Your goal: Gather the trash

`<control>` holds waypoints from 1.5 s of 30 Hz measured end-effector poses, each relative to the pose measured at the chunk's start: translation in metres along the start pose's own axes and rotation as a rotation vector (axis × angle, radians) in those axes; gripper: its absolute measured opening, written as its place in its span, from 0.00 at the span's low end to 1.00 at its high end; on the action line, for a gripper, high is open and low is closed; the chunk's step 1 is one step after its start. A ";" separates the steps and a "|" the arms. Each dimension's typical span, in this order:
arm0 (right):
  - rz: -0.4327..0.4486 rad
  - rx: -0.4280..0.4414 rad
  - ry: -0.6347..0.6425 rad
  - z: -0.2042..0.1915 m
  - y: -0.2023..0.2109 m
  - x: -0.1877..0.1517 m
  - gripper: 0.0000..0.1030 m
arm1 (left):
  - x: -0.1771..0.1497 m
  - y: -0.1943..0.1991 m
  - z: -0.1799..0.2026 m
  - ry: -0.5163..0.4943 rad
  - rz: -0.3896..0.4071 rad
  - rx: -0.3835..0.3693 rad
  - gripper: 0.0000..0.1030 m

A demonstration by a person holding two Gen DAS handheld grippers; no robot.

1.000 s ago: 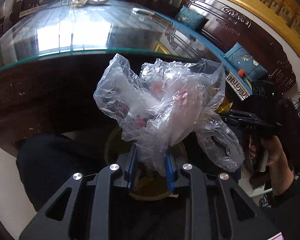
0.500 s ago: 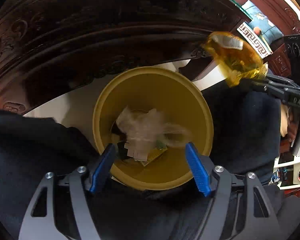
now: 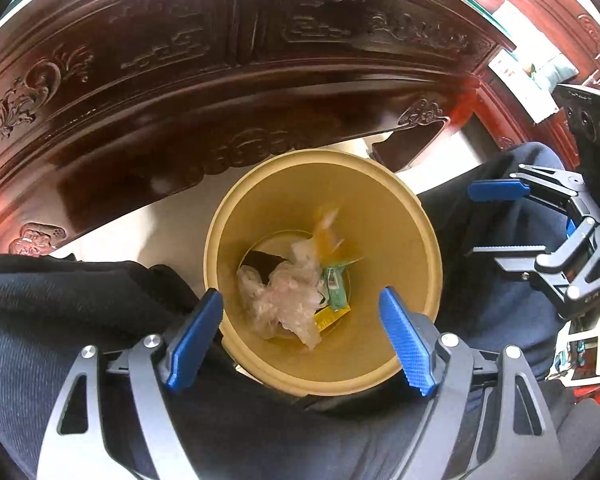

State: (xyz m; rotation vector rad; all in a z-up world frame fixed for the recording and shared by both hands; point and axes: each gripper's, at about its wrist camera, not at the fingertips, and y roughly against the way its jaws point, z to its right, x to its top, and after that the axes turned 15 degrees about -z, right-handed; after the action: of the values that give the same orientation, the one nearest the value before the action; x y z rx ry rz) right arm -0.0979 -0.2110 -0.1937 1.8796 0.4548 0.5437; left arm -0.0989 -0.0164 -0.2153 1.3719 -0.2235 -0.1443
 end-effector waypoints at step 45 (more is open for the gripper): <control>0.876 -0.349 -0.052 -0.052 0.198 0.037 0.92 | 0.054 0.205 0.017 0.255 0.696 0.320 0.96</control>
State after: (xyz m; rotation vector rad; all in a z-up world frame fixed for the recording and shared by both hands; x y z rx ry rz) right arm -0.0854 -0.2202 0.0139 1.6773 -0.5155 1.0607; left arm -0.0567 -0.0056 -0.0069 1.5348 -0.5100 0.6669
